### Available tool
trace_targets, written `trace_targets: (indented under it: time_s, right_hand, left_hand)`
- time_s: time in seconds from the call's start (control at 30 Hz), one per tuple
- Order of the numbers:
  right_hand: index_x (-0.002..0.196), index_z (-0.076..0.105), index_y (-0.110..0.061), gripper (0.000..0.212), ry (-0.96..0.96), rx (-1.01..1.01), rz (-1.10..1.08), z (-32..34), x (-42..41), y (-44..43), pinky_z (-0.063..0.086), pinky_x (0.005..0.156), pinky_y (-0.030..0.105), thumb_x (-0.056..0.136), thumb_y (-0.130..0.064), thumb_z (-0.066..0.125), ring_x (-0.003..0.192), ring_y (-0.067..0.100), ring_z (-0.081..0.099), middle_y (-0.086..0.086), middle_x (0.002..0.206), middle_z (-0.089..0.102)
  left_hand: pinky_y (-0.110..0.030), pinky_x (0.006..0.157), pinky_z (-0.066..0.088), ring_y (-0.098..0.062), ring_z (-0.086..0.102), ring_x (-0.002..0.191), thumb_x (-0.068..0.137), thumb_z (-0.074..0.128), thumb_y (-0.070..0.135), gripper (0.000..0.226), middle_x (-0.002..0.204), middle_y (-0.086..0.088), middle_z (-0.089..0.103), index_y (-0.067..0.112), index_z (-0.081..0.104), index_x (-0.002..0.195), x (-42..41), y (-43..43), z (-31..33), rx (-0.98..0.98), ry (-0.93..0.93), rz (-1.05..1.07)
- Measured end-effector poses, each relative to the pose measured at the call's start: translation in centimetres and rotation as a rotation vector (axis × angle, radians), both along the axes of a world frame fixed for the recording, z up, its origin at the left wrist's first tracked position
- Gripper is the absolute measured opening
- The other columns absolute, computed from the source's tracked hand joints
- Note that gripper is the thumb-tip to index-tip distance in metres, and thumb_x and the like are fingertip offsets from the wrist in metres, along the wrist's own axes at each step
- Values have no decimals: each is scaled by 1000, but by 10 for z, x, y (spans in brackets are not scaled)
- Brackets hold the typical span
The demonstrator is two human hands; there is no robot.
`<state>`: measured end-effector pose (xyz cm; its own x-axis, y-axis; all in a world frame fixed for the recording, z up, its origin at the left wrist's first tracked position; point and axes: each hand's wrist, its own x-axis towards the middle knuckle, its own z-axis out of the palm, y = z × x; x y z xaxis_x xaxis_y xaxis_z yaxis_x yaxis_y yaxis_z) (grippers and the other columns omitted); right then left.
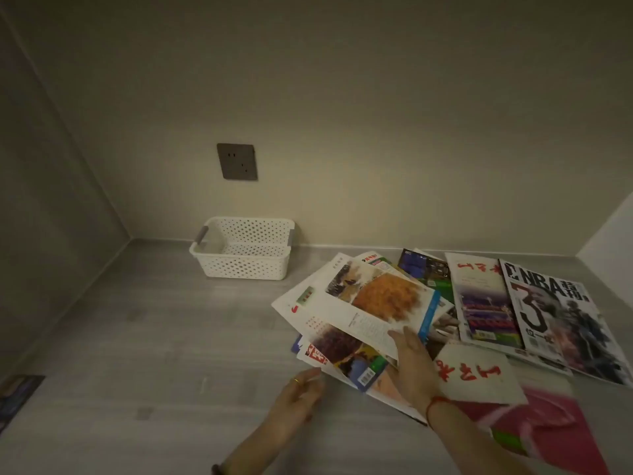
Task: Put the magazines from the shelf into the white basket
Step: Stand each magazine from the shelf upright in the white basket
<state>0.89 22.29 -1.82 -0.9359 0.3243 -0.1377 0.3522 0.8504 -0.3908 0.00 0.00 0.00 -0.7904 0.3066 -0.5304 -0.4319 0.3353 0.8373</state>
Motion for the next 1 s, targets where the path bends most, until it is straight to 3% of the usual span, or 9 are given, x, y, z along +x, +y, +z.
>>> trace_targets:
  time_s: [0.27, 0.4, 0.57, 0.63, 0.7, 0.8, 0.87, 0.93, 1.0]
  right_hand:
    - [141, 14, -26, 72, -82, 111, 124, -9, -56, -11, 18, 118, 45, 84, -31, 58, 143, 27, 6, 3, 155, 9]
    - [143, 7, -28, 68, -200, 266, 118, -27, -69, -10, 17, 115, 44, 88, -28, 48, 144, 24, -1, 0, 156, -1]
    - [144, 8, -20, 56, -277, 422, 194, -40, -73, -10, 29, 112, 38, 94, -23, 33, 141, 28, 17, 10, 155, 14]
    - [138, 31, -15, 41, -99, 416, 192, -32, -80, -13, 42, 100, 25, 98, -24, 24, 125, 17, 45, 11, 139, 44]
    - [116, 56, -12, 41, 108, 366, 79, -9, -88, -16, 48, 73, 14, 99, -26, 21, 89, 6, 64, 6, 103, 67]
    - [124, 46, -24, 33, 151, 78, -158, 38, -90, -30, 46, 70, 24, 92, -16, 41, 90, 18, 61, 2, 106, 65]
    - [122, 53, -16, 31, 326, -62, -279, 69, -88, -39, 45, 80, 33, 93, -12, 42, 97, 28, 60, 11, 111, 64]
    - [111, 60, -5, 24, 531, -144, -274, 103, -83, -47, 42, 80, 28, 92, -5, 45, 93, 27, 58, 14, 103, 64]
    - [98, 62, -12, 21, 659, -264, -250, 133, -77, -56, 35, 69, 22, 90, 0, 47, 79, 15, 55, 1, 88, 63]
  left_hand:
    - [-18, 70, 48, -16, 59, 104, 90, 52, 30, 20, 113, 5, 58, 34, 52, 109, -37, -16, 4, 33, -34, 69]
    - [-19, 69, 48, -14, 61, 97, 88, 54, 31, 16, 103, 10, 61, 35, 57, 104, -62, -34, 6, 52, -16, 78]
    - [-14, 65, 47, -10, 61, 90, 91, 51, 25, 19, 105, 9, 62, 32, 53, 109, -94, -65, 7, 75, 4, 51]
    - [-17, 67, 47, -13, 61, 91, 92, 50, 22, 22, 108, 6, 61, 29, 52, 113, -107, -75, 7, 76, 16, 19]
    - [-17, 67, 48, -12, 61, 90, 92, 48, 21, 24, 109, 5, 61, 26, 51, 116, -120, -83, 7, 80, 38, -15]
    - [-18, 68, 49, -10, 60, 90, 92, 48, 23, 30, 108, 6, 60, 22, 50, 122, -138, -87, 12, 81, 42, -68]
    - [-21, 70, 49, -9, 59, 91, 92, 49, 25, 34, 108, 6, 59, 21, 47, 126, -150, -85, 18, 102, 45, -95]
    - [-23, 75, 50, -10, 57, 100, 91, 50, 29, 40, 115, 5, 57, 22, 43, 130, -162, -82, 27, 147, 58, -116]
    - [-25, 83, 49, -15, 52, 116, 89, 49, 36, 50, 129, 1, 51, 25, 35, 136, -173, -76, 39, 221, 87, -126]
